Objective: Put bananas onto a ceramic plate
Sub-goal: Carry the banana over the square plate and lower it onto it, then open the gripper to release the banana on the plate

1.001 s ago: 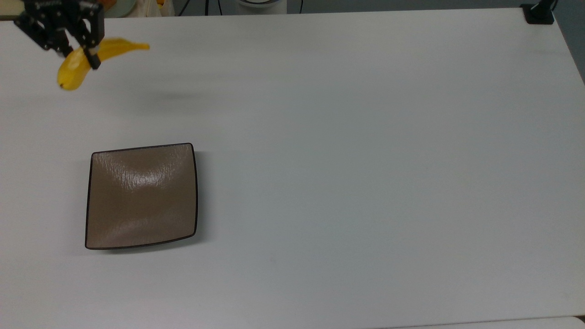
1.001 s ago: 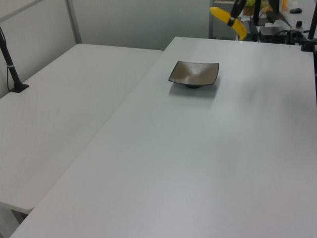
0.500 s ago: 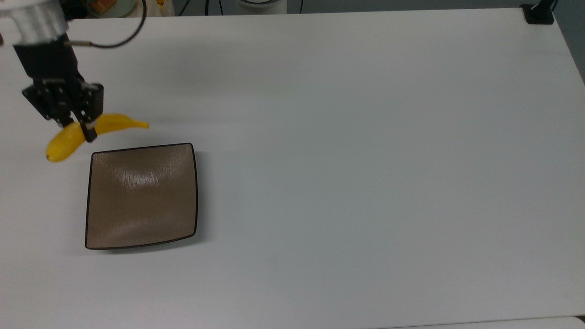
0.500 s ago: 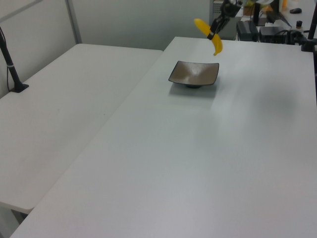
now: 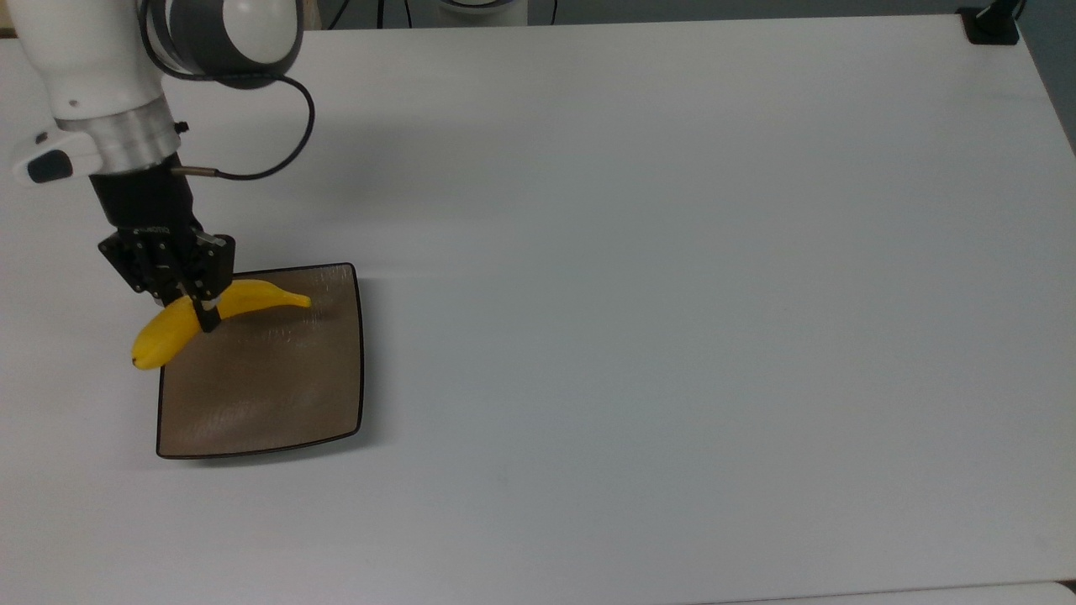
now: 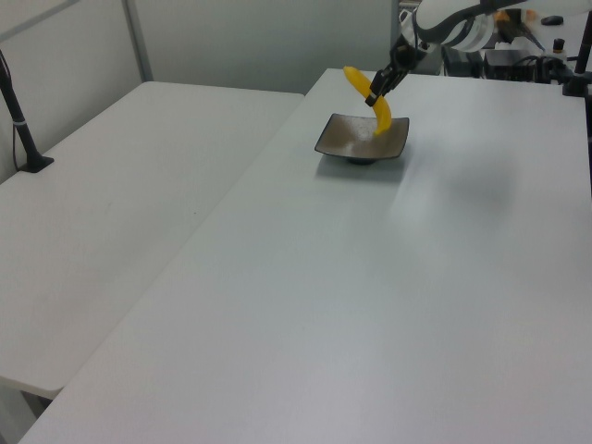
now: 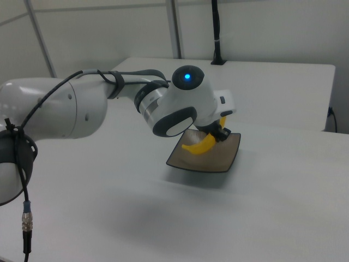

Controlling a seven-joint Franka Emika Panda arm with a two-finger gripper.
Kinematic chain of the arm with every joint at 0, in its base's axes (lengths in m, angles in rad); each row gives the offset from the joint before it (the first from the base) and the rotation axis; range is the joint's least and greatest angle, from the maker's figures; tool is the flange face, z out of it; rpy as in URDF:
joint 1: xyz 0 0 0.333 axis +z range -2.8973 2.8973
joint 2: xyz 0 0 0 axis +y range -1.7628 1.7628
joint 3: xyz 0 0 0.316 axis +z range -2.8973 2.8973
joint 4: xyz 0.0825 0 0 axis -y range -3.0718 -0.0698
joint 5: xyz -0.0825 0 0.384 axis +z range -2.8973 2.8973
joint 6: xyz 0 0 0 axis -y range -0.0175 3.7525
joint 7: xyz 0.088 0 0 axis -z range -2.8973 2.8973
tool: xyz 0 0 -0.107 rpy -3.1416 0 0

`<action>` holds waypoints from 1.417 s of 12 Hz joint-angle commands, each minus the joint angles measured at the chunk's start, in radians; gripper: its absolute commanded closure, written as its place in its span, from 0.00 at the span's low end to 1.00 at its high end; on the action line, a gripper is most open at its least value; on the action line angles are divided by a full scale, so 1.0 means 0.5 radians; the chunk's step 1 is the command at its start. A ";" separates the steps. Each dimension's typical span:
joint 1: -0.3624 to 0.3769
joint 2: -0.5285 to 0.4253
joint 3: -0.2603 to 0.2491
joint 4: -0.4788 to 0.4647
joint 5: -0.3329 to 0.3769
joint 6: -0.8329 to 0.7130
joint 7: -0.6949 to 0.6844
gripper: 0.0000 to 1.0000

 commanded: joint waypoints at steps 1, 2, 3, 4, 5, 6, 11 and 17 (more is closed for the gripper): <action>0.041 0.058 -0.011 0.012 0.042 0.056 0.012 0.99; 0.044 0.073 -0.011 0.012 0.039 0.060 -0.004 0.99; 0.047 0.095 -0.011 0.012 0.036 0.060 -0.010 0.99; 0.051 0.113 -0.011 0.012 0.030 0.060 -0.010 0.98; 0.051 0.120 -0.011 0.012 0.027 0.060 -0.013 0.98; 0.051 0.120 -0.011 0.009 0.030 0.060 -0.013 0.97; 0.047 0.117 -0.011 0.006 0.051 0.063 -0.013 0.51; 0.035 0.068 -0.011 0.003 0.042 0.050 -0.010 0.00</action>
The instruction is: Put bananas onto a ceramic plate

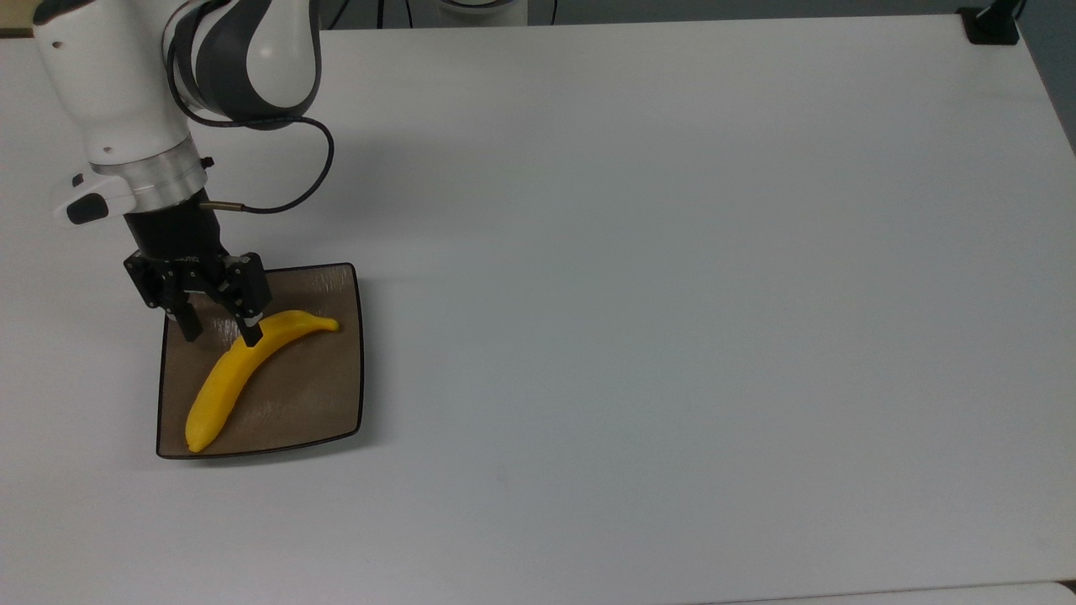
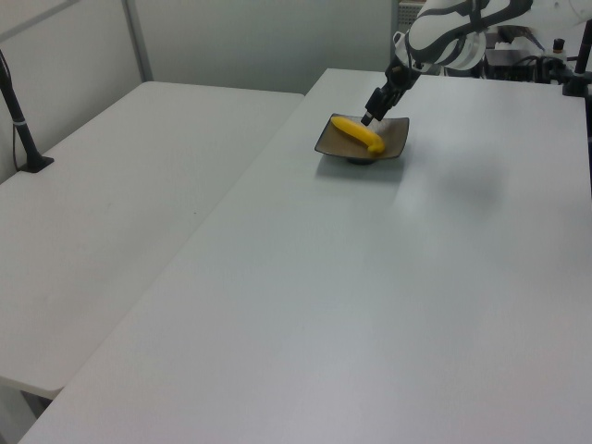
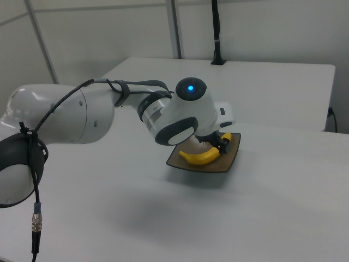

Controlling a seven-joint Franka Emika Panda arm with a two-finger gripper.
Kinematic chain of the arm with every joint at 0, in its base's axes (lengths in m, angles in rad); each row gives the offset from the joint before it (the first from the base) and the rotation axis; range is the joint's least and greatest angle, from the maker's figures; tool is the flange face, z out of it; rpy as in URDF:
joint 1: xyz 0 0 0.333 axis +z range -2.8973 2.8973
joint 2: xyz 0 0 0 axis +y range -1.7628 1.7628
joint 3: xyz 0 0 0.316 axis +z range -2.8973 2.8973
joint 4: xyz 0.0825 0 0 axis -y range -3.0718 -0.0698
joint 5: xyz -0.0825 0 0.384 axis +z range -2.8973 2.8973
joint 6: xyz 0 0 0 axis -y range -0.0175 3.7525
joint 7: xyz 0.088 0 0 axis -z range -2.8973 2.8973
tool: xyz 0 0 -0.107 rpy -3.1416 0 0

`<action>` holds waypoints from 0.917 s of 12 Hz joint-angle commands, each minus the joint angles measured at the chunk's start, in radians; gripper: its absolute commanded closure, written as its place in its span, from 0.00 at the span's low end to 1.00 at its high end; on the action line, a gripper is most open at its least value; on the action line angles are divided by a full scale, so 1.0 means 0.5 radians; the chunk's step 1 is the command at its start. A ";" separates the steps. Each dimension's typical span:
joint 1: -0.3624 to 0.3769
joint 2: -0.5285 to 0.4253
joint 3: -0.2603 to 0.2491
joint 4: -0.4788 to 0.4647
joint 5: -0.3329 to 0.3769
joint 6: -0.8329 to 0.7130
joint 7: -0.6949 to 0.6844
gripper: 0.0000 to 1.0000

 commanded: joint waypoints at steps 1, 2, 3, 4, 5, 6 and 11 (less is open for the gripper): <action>0.003 -0.106 -0.014 -0.038 0.014 0.029 -0.004 0.00; 0.003 -0.180 -0.029 -0.069 0.007 0.007 -0.004 0.00; 0.003 -0.275 -0.063 -0.130 -0.008 -0.072 -0.007 0.00; 0.003 -0.333 -0.106 -0.130 -0.044 -0.191 -0.007 0.00; 0.003 -0.392 -0.143 -0.124 -0.106 -0.353 -0.010 0.00; 0.003 -0.486 -0.198 -0.115 -0.212 -0.580 -0.010 0.00; 0.061 -0.934 -0.336 -0.100 -0.498 -1.445 -0.035 0.00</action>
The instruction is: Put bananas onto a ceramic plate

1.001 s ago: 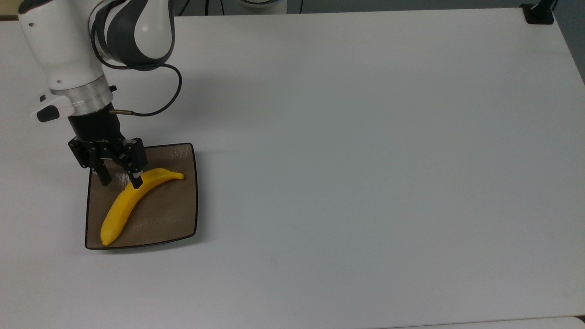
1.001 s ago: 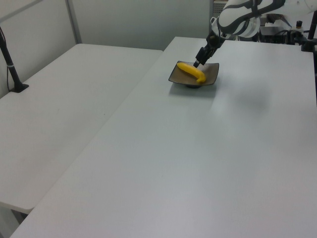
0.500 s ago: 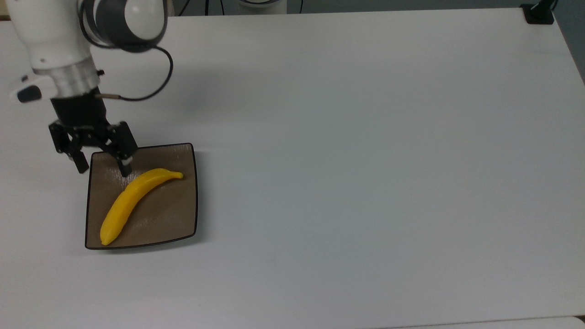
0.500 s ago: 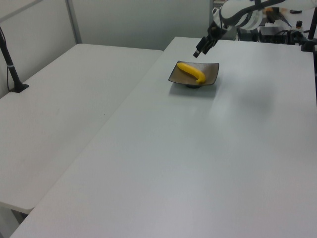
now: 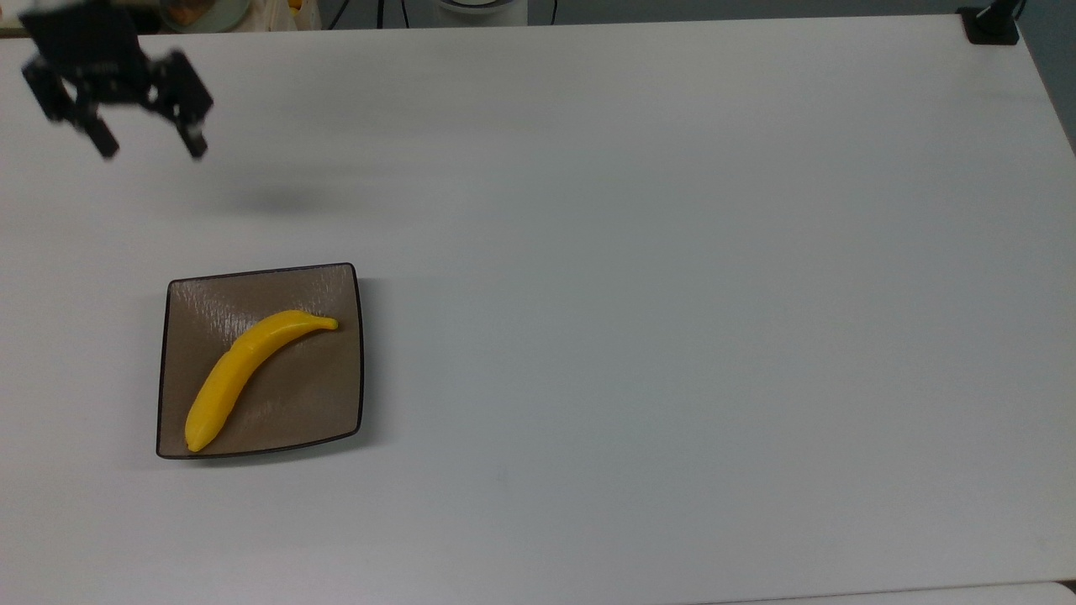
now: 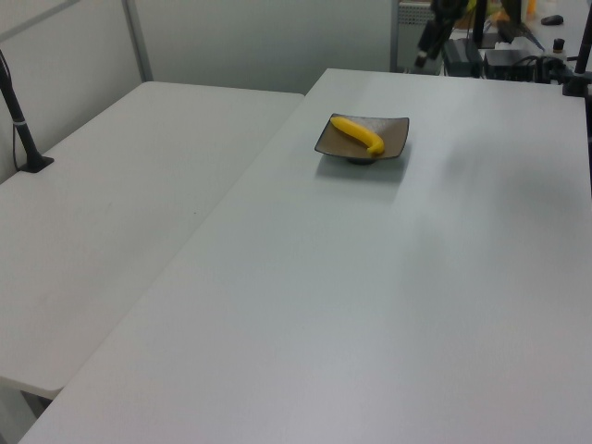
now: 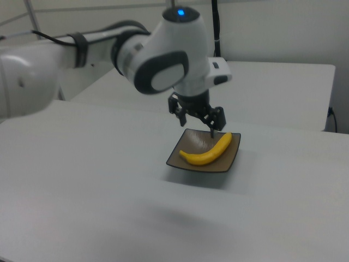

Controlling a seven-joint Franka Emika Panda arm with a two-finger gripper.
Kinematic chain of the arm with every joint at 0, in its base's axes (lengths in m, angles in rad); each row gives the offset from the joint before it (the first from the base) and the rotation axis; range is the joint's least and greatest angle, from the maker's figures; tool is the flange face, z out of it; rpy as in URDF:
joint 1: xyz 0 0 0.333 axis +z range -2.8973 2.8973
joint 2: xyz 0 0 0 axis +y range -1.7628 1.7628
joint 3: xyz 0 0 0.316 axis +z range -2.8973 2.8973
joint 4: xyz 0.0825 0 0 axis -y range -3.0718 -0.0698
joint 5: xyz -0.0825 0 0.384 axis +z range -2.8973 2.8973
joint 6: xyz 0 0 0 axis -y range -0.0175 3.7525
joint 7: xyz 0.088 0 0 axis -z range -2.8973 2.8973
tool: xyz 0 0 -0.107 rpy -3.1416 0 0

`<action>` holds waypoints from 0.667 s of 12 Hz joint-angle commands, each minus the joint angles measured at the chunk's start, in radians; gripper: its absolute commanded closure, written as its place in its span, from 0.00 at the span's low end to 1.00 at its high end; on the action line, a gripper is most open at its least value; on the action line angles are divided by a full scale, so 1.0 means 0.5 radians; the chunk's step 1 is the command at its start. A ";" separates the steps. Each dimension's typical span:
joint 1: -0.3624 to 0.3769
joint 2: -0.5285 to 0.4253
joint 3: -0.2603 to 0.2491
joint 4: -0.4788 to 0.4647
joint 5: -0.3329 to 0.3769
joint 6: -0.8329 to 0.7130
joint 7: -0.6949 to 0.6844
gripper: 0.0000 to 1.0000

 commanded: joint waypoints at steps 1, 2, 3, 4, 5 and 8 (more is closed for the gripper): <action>0.094 -0.360 -0.063 -0.063 -0.117 -0.526 -0.008 0.00; 0.136 -0.446 -0.063 -0.044 -0.132 -0.701 0.059 0.00; 0.182 -0.517 -0.050 -0.026 -0.199 -0.809 0.154 0.00; 0.247 -0.578 -0.035 -0.023 -0.227 -0.886 0.270 0.00; 0.305 -0.615 -0.020 -0.026 -0.228 -0.918 0.396 0.00; 0.422 -0.634 0.170 -0.026 -0.328 -0.918 0.688 0.00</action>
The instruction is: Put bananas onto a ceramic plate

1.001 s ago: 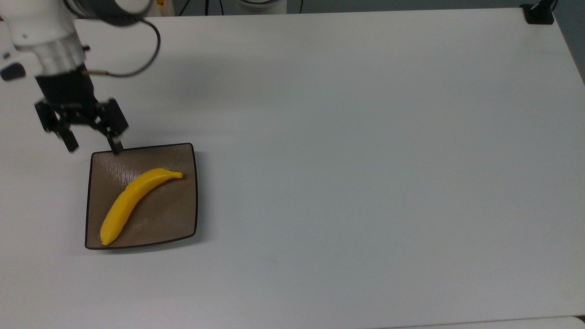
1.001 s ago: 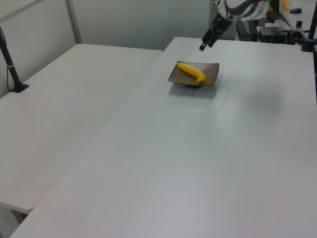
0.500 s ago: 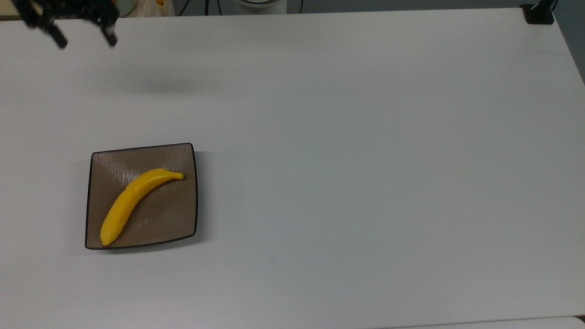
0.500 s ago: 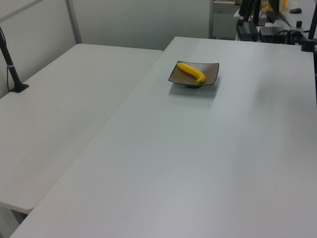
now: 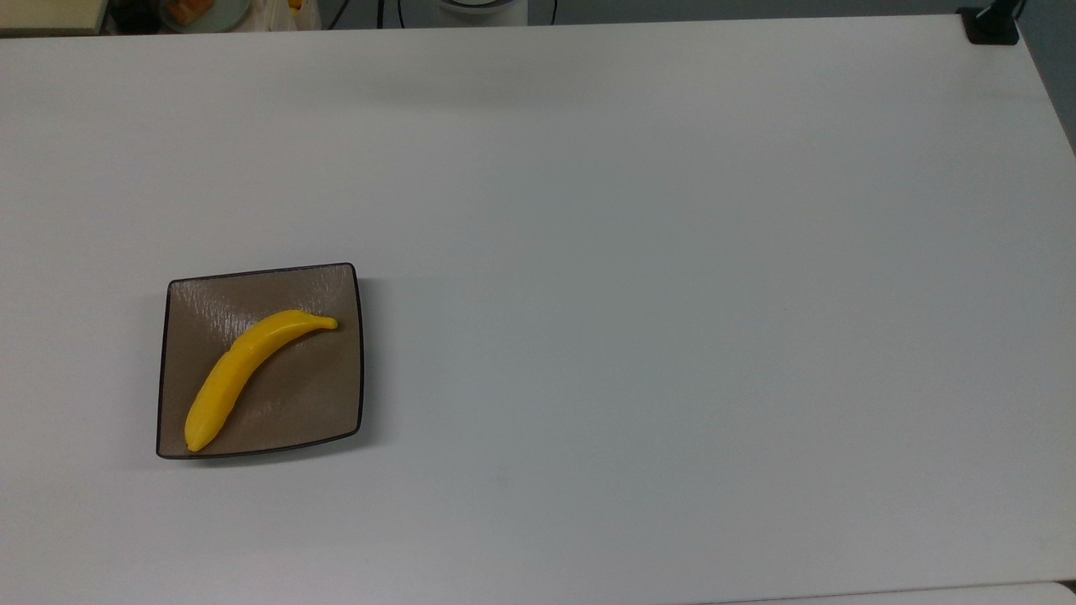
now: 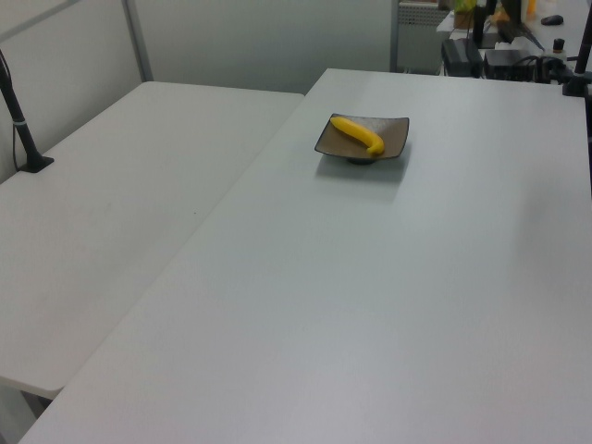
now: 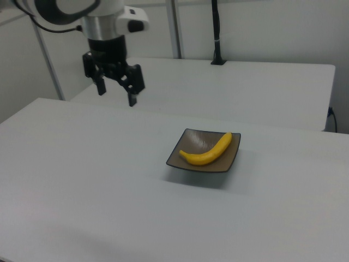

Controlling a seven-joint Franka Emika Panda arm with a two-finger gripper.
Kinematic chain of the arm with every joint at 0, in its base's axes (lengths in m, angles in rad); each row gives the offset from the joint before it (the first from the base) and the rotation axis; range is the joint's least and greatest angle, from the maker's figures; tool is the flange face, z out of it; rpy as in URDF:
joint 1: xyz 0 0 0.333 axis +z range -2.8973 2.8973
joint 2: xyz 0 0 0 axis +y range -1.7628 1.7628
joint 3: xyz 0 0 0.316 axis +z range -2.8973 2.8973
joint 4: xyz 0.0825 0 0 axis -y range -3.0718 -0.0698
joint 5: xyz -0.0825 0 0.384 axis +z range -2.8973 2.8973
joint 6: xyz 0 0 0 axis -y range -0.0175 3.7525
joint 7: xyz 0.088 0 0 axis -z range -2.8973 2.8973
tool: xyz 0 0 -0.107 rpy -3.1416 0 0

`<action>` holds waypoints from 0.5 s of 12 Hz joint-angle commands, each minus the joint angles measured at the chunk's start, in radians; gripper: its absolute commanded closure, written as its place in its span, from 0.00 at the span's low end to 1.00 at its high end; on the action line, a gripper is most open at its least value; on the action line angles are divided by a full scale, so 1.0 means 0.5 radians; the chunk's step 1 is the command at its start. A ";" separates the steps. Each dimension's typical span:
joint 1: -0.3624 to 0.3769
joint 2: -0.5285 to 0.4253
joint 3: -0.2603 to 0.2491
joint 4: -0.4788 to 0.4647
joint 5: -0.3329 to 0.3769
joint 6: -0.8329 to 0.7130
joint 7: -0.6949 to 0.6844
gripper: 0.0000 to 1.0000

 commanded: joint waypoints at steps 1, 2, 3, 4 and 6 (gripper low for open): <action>0.133 -0.020 0.174 -0.035 -0.178 -0.001 0.309 0.00; 0.191 -0.017 0.214 -0.044 -0.227 0.002 0.438 0.00; 0.219 -0.017 0.218 -0.053 -0.237 0.005 0.484 0.00; 0.256 -0.011 0.218 -0.074 -0.237 0.011 0.497 0.00; 0.351 -0.008 0.218 -0.148 -0.237 0.105 0.467 0.00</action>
